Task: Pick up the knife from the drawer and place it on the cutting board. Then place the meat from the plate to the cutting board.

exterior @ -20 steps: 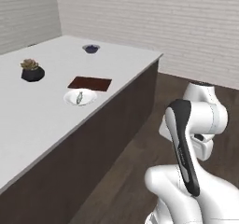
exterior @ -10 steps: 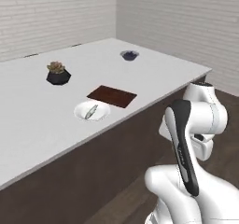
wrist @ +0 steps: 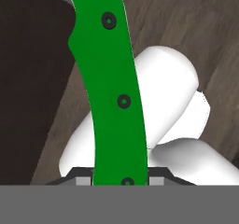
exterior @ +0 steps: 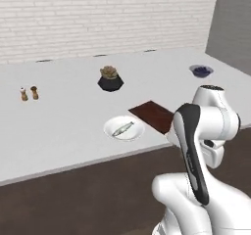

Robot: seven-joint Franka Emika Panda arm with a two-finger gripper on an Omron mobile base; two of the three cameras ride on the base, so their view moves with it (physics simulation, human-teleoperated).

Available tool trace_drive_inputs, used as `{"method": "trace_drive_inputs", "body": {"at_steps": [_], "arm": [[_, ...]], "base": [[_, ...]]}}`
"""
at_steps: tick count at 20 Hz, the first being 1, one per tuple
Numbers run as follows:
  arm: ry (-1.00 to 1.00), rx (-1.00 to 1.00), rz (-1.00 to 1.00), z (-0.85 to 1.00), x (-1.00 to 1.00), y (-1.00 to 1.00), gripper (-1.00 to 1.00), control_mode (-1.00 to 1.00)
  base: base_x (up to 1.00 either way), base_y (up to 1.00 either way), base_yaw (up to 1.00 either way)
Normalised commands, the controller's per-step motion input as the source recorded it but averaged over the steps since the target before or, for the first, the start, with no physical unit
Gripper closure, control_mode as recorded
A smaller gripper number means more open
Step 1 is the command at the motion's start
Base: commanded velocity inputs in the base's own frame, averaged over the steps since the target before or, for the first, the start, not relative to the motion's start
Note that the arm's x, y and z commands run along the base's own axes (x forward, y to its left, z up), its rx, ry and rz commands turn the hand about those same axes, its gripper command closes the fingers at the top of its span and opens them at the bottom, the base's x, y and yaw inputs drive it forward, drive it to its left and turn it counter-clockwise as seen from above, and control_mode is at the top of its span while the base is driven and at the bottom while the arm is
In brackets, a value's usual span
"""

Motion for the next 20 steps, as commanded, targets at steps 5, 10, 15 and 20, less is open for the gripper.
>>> {"method": "trace_drive_inputs", "body": {"at_steps": [5, 10, 15, 20], "arm": [[0.00, 0.00, 0.00, 0.00, 0.00, 0.00, 1.00, 1.00], [0.00, 0.00, 0.00, 0.00, 0.00, 0.00, 1.00, 1.00], [0.00, 0.00, 0.00, 0.00, 0.00, 0.00, 1.00, 1.00], [0.14, 0.00, 0.06, -0.41, 0.80, -0.15, 1.00, -1.00]], "base": [[0.32, -0.70, 0.63], [0.74, -0.75, 0.35], [1.00, -0.16, 0.12], [0.20, 0.00, 0.01]]}}
